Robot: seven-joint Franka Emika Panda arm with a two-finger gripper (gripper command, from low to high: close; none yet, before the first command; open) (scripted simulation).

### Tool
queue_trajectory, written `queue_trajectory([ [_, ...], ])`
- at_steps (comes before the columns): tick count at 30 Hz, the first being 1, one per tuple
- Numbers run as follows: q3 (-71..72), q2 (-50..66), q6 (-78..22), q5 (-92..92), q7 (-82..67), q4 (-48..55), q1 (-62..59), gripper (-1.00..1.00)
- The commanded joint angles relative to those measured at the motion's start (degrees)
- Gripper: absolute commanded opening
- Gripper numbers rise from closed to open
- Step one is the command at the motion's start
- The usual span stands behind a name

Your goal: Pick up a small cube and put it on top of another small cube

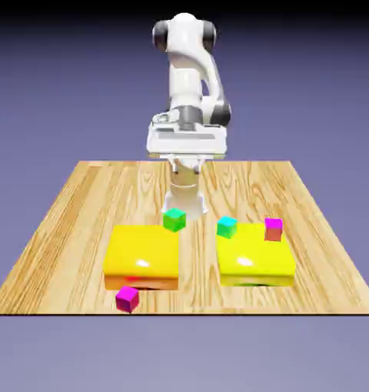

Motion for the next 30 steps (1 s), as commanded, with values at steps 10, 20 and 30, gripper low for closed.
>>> queue_trajectory([
  [10, -3.2, 20.3, -21.6, 3.1, 0.4, 20.8, -2.4, 0.00],
  [20, -6.4, 40.7, -43.3, 6.2, 0.8, 41.5, -4.7, 0.00],
  [30, -9.6, 61.0, -64.9, 9.4, 1.2, 62.3, -7.1, 0.00],
])
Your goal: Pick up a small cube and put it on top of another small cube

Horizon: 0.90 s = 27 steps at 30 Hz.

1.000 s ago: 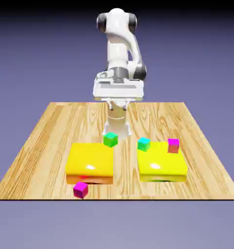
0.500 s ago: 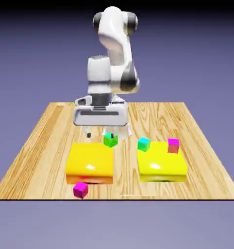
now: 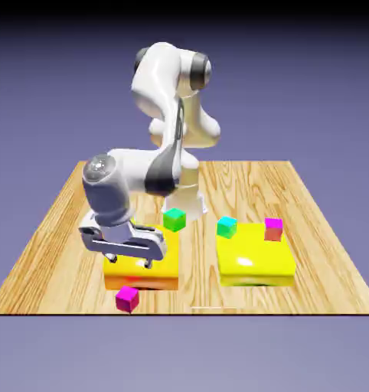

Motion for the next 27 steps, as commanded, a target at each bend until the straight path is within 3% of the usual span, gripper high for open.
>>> queue_trajectory([
  [1, -0.3, 2.0, -2.2, 0.3, 0.0, 2.1, -0.2, 0.00],
  [13, -4.1, 26.4, -28.1, 4.1, 0.5, 27.0, -3.1, 0.00],
  [15, -4.2, 26.8, -28.5, 4.1, 0.5, 27.3, -3.1, 0.00],
  [21, -4.0, 25.5, -18.5, 4.7, -0.6, 15.8, -1.4, 0.00],
  [22, -4.0, 25.5, -18.5, 4.7, -0.6, 15.8, -1.4, -1.00],
  [27, -4.1, 26.4, -25.7, 4.3, 0.2, 24.1, -2.6, -1.00],
])
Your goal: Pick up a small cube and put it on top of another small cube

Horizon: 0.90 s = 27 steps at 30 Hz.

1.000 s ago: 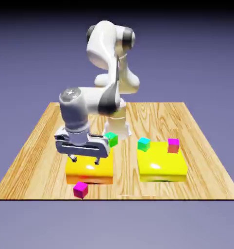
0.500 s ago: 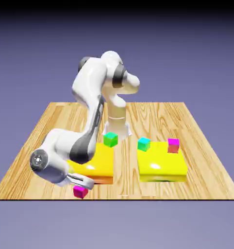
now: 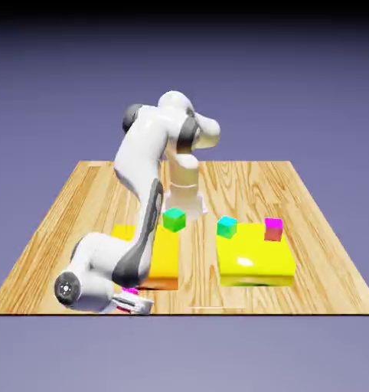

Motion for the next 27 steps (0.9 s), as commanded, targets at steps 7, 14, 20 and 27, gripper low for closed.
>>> queue_trajectory([
  [7, 6.1, -9.0, -0.2, -0.2, 3.0, -8.1, -0.1, -1.00],
  [14, 14.0, -21.0, 3.1, -0.1, 6.4, -22.6, 0.4, -1.00],
  [20, 20.8, -31.3, 5.9, 0.0, 9.3, -35.1, 0.8, -1.00],
  [27, 28.7, -43.3, 9.2, 0.0, 12.7, -49.6, 1.3, -1.00],
])
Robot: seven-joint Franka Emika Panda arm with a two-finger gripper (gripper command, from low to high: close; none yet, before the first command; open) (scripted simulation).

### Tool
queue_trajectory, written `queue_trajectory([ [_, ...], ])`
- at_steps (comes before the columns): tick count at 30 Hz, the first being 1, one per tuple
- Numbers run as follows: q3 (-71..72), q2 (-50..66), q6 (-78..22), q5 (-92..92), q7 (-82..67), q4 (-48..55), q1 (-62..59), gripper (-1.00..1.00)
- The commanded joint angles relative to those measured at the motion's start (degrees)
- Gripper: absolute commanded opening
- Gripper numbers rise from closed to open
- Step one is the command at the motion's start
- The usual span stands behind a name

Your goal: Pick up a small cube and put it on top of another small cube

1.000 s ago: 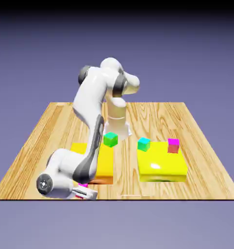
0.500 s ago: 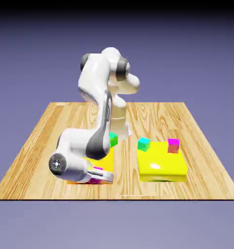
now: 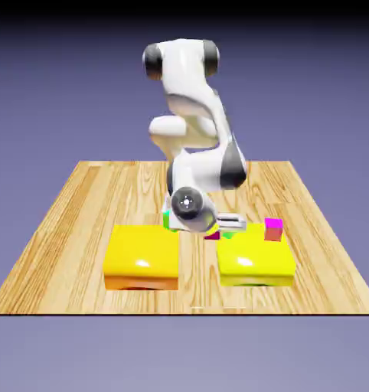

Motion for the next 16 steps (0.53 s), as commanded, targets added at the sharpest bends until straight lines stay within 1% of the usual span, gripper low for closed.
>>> queue_trajectory([
  [1, 1.1, -1.7, 0.5, -0.1, 0.5, -2.1, 0.1, -1.00],
  [6, 6.8, -10.3, 2.8, 0.0, 2.9, -12.5, 0.4, -1.00],
  [8, 7.1, -10.8, 3.0, 0.0, 3.1, -13.1, 0.4, -1.00],
  [12, 8.0, -8.9, 12.9, 1.2, 2.4, -21.1, 1.6, -1.00],
  [13, 8.0, -8.9, 12.9, 1.2, 2.4, -21.1, 1.6, 1.00],
  [14, 8.0, -8.9, 12.9, 1.2, 2.4, -21.1, 1.6, 1.00],
  [16, 7.6, -9.9, 7.9, 0.6, 2.7, -17.1, 1.0, 1.00],
])
